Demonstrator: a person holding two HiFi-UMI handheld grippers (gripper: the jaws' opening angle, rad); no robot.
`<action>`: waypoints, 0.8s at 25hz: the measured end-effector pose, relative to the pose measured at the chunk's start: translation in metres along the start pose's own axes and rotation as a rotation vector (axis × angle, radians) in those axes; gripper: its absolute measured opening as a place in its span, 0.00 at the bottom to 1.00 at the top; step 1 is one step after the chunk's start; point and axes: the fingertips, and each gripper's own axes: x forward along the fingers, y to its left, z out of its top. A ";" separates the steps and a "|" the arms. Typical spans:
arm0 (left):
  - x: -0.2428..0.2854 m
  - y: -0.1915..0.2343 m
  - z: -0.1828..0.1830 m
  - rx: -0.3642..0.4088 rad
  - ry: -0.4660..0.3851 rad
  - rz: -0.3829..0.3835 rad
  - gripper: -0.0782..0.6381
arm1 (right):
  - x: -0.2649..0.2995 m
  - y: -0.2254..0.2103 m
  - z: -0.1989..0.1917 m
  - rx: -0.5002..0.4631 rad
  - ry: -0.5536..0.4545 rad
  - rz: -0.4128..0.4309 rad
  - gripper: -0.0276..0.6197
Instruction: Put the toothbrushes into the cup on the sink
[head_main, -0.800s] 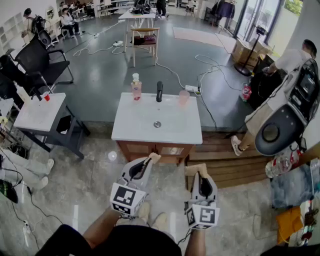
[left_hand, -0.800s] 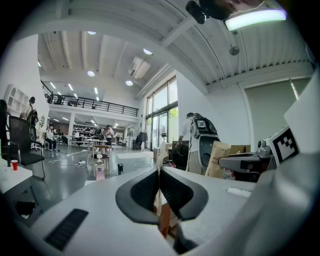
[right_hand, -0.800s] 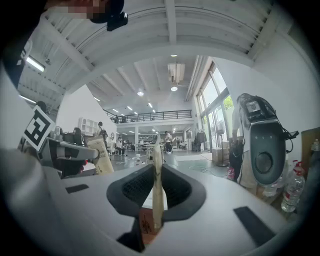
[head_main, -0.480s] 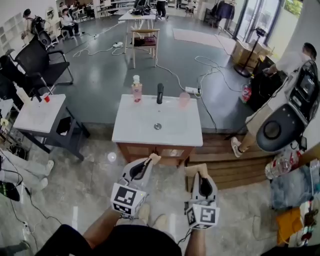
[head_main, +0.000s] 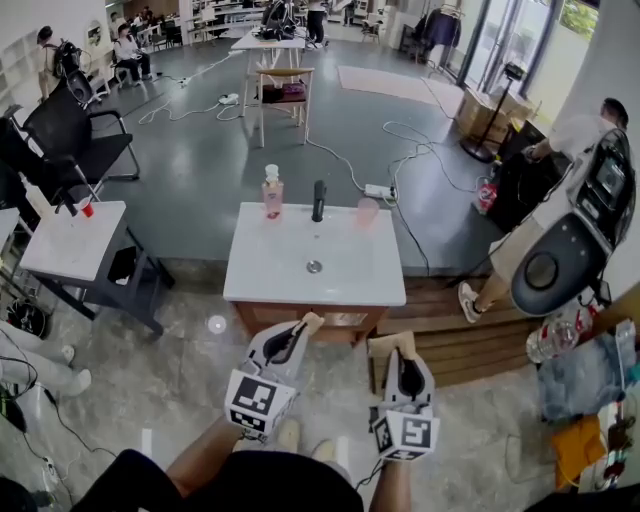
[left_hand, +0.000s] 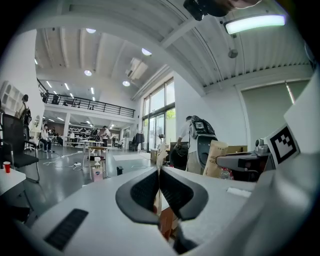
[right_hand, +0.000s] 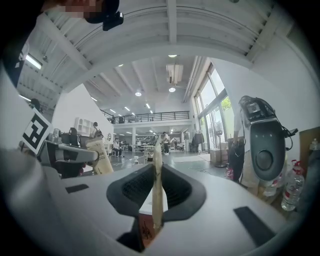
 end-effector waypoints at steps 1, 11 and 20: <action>0.001 0.003 -0.001 -0.006 0.005 -0.003 0.12 | 0.003 0.002 0.000 0.000 -0.002 -0.003 0.12; 0.018 0.029 -0.003 -0.025 0.005 -0.010 0.12 | 0.034 0.010 -0.002 -0.004 -0.005 -0.006 0.12; 0.059 0.040 0.001 -0.018 0.000 0.006 0.12 | 0.075 -0.012 -0.003 0.005 -0.006 0.009 0.12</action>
